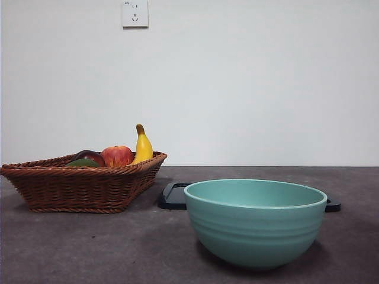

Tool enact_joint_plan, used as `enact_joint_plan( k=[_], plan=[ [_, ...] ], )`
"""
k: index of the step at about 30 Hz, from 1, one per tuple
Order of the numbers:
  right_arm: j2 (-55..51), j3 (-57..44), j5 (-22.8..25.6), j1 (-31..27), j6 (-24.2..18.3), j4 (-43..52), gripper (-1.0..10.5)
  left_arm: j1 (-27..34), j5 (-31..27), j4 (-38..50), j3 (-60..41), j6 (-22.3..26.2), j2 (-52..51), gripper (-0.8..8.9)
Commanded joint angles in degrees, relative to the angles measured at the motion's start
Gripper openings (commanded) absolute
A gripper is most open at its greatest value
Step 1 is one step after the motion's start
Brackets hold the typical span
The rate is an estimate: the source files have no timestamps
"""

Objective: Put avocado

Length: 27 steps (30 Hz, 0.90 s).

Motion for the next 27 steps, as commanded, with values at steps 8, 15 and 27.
enact_joint_plan(
  k=[8,15,27],
  plan=[
    [-0.1,4.1,-3.7,-0.1,7.1,-1.7,0.1,0.2,2.3,-5.5,3.3,-9.1,0.2,0.09],
    [4.1,13.2,-8.3,-0.1,7.7,-7.6,0.1,0.2,5.5,-7.3,10.7,-9.2,5.2,0.1],
    [23.8,36.3,-22.1,0.2,2.9,-25.1,0.1,-0.6,14.0,-23.1,32.7,-0.5,24.0,0.1]
  ],
)
